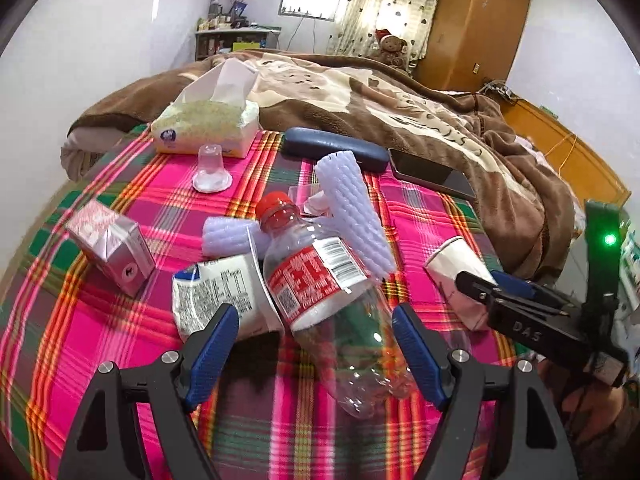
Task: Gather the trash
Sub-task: 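Grasp the Coca-Cola bottle with the left tool while the right tool grasps the white paper cup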
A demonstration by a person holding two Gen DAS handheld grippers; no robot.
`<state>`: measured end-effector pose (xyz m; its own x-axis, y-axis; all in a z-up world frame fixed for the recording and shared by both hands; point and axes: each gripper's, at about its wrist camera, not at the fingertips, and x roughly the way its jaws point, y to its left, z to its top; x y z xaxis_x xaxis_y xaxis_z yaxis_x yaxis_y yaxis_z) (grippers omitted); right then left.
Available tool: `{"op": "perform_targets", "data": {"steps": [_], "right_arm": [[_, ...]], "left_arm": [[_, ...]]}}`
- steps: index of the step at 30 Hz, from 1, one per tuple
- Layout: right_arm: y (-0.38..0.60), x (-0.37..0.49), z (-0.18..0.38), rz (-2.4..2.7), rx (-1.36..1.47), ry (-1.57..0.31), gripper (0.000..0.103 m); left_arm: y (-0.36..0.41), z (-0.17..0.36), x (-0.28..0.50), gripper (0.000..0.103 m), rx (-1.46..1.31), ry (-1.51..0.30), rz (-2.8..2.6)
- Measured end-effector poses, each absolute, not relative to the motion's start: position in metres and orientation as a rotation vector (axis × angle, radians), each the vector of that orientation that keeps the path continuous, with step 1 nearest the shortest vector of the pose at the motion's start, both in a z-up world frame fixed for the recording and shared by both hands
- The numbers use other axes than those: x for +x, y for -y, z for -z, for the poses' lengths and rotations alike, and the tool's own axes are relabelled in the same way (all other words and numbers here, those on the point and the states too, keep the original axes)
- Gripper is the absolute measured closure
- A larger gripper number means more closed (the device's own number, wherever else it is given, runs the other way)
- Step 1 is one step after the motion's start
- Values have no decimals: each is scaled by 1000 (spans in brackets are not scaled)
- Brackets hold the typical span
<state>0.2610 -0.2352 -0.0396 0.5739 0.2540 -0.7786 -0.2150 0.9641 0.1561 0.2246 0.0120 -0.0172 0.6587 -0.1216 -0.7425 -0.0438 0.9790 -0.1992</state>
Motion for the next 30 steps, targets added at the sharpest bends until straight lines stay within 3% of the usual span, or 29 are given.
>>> {"op": "perform_targets", "data": {"steps": [8, 30], "right_arm": [[236, 262, 40, -286, 52, -926, 44], [230, 268, 49, -274, 19, -948, 44]], "left_arm": [[13, 24, 247, 24, -161, -889, 44], [-14, 58, 298, 24, -211, -986, -49]]}}
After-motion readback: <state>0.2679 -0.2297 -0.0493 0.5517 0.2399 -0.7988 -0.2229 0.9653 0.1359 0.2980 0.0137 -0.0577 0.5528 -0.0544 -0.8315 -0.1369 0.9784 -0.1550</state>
